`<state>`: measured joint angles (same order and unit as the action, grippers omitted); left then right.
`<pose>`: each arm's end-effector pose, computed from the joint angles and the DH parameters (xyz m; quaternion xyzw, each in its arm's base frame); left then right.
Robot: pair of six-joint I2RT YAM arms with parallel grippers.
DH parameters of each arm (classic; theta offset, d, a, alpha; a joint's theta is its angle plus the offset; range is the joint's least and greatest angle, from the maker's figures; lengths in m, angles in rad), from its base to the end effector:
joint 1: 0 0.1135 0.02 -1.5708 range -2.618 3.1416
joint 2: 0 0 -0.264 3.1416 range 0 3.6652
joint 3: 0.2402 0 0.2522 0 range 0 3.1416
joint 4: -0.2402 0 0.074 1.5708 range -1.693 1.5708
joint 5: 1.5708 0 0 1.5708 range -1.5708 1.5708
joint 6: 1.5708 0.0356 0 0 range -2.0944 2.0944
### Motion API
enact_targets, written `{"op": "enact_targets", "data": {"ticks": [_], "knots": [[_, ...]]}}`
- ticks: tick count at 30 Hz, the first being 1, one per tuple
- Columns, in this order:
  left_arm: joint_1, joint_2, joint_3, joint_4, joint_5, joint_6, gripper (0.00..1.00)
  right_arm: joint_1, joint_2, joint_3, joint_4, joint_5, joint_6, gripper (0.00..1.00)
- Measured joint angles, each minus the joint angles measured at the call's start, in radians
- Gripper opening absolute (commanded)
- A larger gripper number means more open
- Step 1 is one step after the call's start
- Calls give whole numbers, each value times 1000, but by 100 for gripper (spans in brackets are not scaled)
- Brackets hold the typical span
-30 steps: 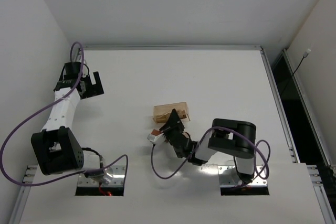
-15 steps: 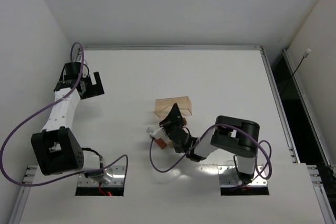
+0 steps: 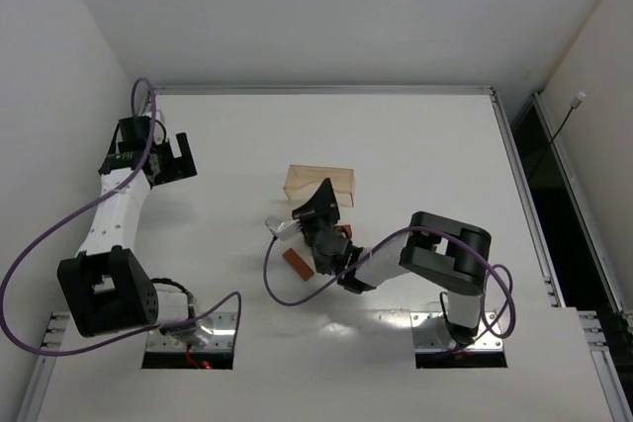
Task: Build the wood block tower
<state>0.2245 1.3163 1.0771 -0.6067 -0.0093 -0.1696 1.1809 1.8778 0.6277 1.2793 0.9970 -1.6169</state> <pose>0.2713 0.0623 0.2872 -0.1847 0.9166 0.0141 0.3543 0.1520 0.2913 0.1543 -0.5442 0.4426 -0.4615 0.5431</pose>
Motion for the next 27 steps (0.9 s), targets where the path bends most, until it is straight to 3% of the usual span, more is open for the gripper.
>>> {"op": "enact_targets", "data": {"ticks": [6, 8, 10, 13, 16, 19, 23, 27], "knots": [[0, -5, 0, 2, 37, 2, 100, -75, -80, 147, -97, 114, 215, 0], [0, -5, 0, 2, 45, 4, 100, -107, -99, 251, -299, 150, 362, 0], [0, -5, -1, 2, 50, 5, 100, -147, -100, 398, -641, 126, 581, 0], [0, -5, -1, 1, 59, 13, 100, -226, -67, 691, -1201, -63, 937, 0], [0, -5, 3, -7, 72, 27, 100, -322, -80, 802, -1495, -221, 1150, 0], [0, -1, 21, -19, 88, 34, 100, -438, -87, 837, -1712, -392, 1268, 0], [0, 25, 54, -20, 121, 38, 100, -684, -40, 952, -1951, -680, 1377, 0], [-1, 44, 61, -23, 164, 39, 100, -970, 62, 1119, -2036, -935, 1439, 0]]}}
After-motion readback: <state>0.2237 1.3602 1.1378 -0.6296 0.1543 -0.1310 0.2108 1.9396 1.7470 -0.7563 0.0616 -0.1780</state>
